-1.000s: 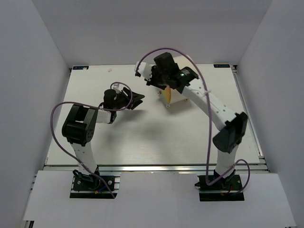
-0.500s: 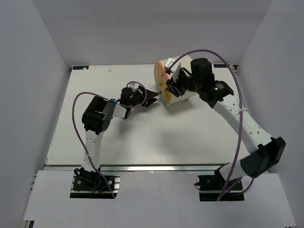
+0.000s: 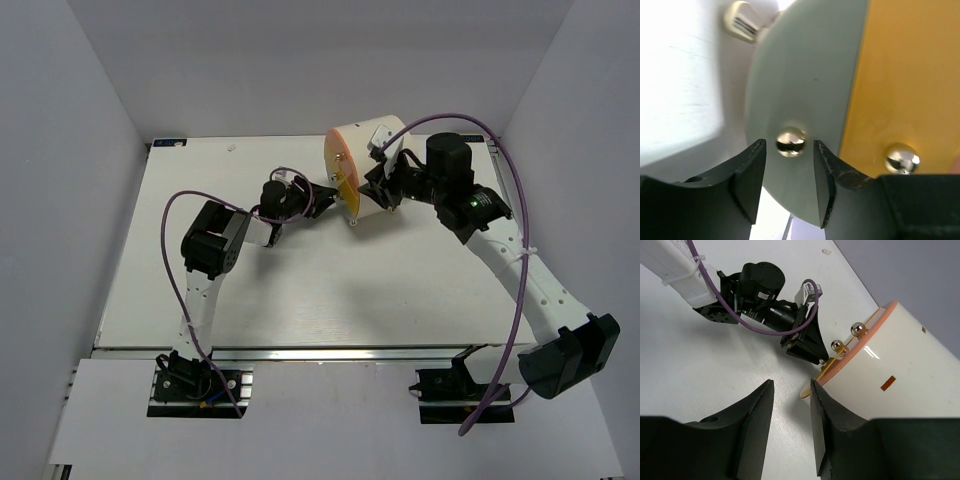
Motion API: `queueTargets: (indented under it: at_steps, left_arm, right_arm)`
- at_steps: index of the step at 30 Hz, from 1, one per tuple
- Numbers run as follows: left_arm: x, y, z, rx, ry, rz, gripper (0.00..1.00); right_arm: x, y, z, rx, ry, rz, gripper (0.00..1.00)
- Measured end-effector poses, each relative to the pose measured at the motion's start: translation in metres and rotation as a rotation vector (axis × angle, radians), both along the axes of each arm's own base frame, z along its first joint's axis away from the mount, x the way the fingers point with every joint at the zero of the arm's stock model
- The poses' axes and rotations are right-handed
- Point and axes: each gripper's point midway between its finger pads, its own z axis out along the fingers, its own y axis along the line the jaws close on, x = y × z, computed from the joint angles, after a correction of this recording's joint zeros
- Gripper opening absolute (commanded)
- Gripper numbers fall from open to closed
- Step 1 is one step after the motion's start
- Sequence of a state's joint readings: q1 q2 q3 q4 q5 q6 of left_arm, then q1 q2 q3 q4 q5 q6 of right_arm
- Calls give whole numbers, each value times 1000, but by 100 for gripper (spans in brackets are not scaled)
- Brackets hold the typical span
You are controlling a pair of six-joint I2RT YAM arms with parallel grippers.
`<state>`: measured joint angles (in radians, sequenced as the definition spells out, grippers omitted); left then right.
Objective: Sort the legos into containers by color
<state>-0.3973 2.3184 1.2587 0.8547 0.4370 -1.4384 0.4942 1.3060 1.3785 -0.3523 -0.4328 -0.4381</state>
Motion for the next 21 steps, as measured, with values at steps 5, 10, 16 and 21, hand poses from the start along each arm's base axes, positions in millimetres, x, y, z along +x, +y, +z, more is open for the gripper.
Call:
queueTargets:
  at_steps: [5, 10, 16, 21]
  left_arm:
    - [2, -2, -8, 1, 14, 7, 48]
    - [6, -4, -3, -12, -2, 8, 34]
    - [3, -2, -4, -21, -7, 15, 22]
    - [-16, 11, -5, -27, -7, 38, 22]
  right_arm:
    - [-2, -4, -4, 16, 0, -6, 40]
    - [-3, -7, -6, 22, -2, -6, 40]
    - [-1, -8, -3, 32, -5, -9, 39]
    - [-3, -6, -8, 38, 10, 3, 39]
